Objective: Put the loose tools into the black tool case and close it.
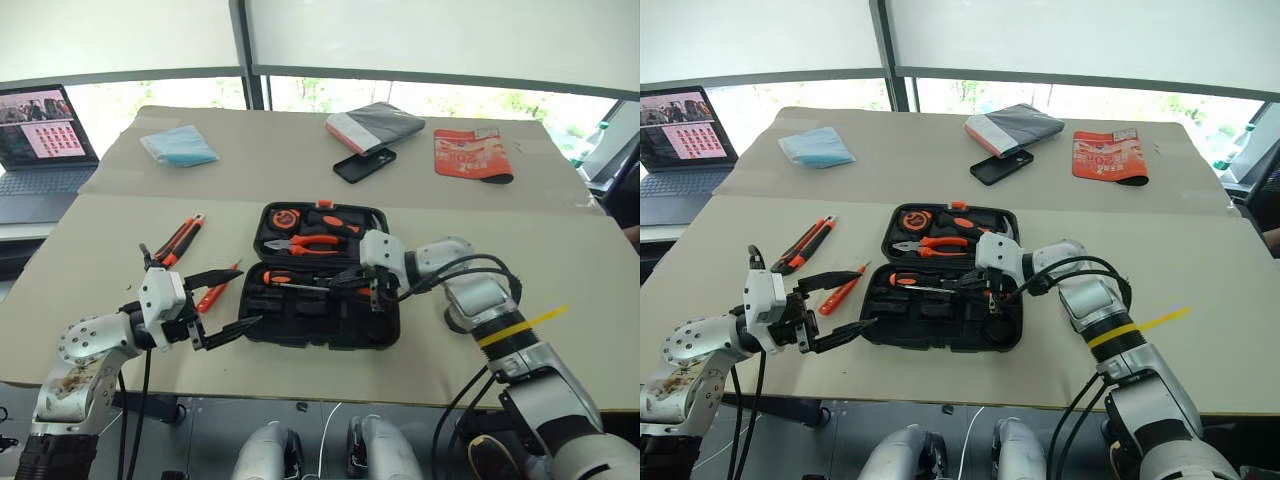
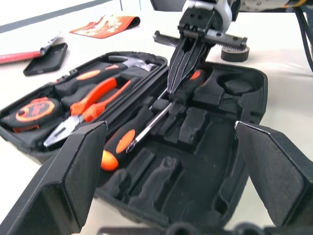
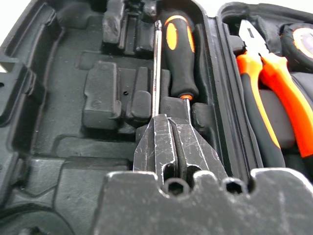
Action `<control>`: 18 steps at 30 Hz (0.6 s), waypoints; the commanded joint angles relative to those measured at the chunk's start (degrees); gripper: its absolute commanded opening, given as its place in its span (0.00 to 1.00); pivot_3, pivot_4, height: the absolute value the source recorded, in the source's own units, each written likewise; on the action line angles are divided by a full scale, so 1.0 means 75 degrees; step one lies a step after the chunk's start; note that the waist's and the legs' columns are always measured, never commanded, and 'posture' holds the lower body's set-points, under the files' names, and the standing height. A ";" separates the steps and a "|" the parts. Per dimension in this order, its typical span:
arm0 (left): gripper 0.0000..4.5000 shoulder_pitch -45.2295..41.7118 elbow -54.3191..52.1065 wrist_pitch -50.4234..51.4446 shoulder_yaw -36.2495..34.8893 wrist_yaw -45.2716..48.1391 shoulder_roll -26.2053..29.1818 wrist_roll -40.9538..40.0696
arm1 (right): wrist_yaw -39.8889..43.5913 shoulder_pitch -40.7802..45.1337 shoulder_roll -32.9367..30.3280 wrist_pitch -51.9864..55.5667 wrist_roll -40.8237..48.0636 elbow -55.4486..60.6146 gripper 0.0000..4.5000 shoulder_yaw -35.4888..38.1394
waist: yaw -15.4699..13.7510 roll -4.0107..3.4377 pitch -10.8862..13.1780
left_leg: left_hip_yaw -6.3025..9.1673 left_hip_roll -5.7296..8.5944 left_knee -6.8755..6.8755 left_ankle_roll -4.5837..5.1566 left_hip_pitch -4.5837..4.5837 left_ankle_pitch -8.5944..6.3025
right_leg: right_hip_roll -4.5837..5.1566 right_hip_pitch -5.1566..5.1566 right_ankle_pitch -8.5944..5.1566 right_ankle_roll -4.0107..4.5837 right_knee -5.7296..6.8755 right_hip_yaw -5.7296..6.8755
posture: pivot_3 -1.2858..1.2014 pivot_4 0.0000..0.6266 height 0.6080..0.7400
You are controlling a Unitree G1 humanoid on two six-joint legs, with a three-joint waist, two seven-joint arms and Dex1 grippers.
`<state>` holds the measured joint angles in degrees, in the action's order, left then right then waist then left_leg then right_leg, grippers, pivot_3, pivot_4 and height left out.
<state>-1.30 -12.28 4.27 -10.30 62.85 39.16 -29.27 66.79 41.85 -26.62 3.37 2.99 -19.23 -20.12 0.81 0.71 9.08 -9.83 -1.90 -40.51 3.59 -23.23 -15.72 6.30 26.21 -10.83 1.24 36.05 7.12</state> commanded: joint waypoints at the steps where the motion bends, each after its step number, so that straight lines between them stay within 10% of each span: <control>1: 1.00 -0.0039 -0.0366 0.0103 -0.0128 -0.0206 0.0158 0.0063 | 0.0010 -0.0031 0.0021 -0.0274 -0.0377 -0.0525 0.01 -0.0197 | -0.0004 0.0000 0.0000 | 0.0000 0.0000 0.0001 -0.0002 0.0005 0.0000 | -0.0001 -0.0004 0.0000 0.0000 0.0001 0.0000 | 0.52 0.24 1.00; 9: 1.00 0.0203 -0.0657 0.0278 -0.0280 -0.0486 0.0281 0.0036 | -0.0196 -0.0129 0.0497 -0.0653 -0.0771 -0.0654 0.01 -0.0474 | 0.0055 0.0005 -0.0005 | -0.0004 0.0001 0.0029 -0.0008 0.0020 0.0003 | -0.0004 -0.0007 -0.0003 0.0004 -0.0004 -0.0003 | 0.52 0.24 1.00; 18: 1.00 0.1140 0.0089 -0.0029 -0.1216 -0.0608 0.0171 0.0020 | -0.0545 -0.0170 0.0498 -0.0840 0.0722 0.0103 0.01 0.1356 | 0.0123 0.0006 -0.0004 | -0.0005 -0.0009 0.0100 -0.0086 0.0052 0.0049 | -0.0018 0.0003 -0.0025 0.0049 0.0012 -0.0009 | 0.52 0.24 1.00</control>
<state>5.79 -13.37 5.15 -15.66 58.90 40.50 -28.63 63.35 39.90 -21.73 -3.17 4.00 -22.65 -15.02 1.73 0.75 9.05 -9.85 -1.98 -39.75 2.94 -22.85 -15.34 6.18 26.24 -11.04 1.67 36.19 7.04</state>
